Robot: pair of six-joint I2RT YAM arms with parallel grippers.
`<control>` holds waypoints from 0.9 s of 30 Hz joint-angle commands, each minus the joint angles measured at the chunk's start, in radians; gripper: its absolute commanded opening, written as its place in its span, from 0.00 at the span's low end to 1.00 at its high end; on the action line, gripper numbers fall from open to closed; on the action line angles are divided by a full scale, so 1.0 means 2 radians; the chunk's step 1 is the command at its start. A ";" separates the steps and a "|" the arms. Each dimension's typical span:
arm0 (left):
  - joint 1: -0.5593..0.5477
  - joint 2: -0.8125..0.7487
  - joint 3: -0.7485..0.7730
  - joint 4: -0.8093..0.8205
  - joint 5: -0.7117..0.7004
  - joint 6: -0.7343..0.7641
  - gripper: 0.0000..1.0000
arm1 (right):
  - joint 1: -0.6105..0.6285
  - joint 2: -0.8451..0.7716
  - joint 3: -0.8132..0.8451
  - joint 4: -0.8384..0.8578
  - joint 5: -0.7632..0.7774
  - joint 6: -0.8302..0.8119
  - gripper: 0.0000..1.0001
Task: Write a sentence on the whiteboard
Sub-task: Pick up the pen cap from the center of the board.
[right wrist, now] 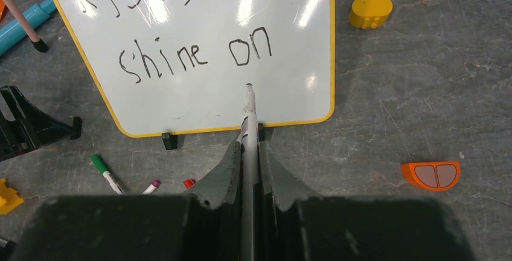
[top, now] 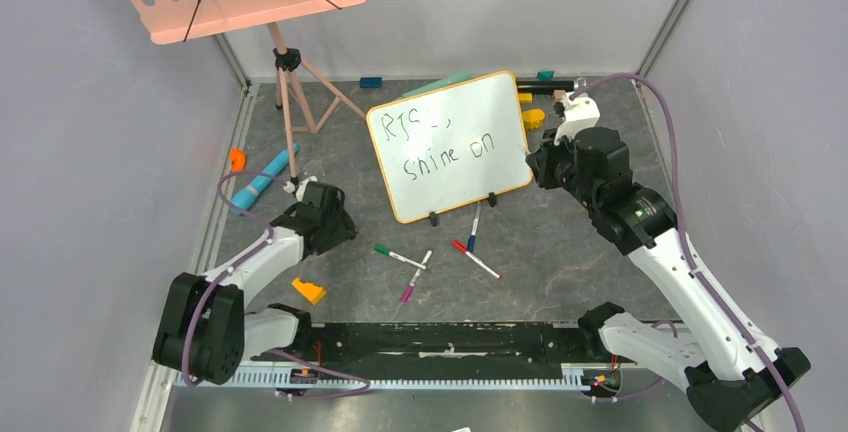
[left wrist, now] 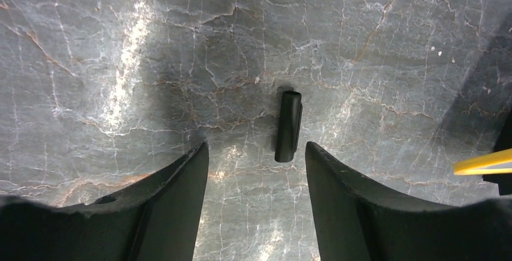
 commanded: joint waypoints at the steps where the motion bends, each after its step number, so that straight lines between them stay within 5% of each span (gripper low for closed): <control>1: -0.004 0.021 0.023 0.005 -0.029 0.017 0.67 | -0.001 -0.011 -0.009 0.014 -0.005 0.002 0.00; 7: -0.009 0.075 0.065 -0.047 -0.042 0.000 0.65 | -0.001 -0.015 -0.010 0.014 -0.006 0.004 0.00; 15: -0.033 0.110 0.067 -0.056 -0.066 -0.009 0.43 | -0.001 -0.028 -0.029 0.033 -0.022 0.024 0.00; 21: -0.034 0.102 0.059 -0.045 -0.060 -0.009 0.43 | -0.001 -0.024 -0.029 0.029 -0.034 0.023 0.00; 27: -0.037 0.108 0.056 -0.044 -0.053 -0.011 0.57 | -0.001 -0.022 -0.033 0.028 -0.035 0.022 0.00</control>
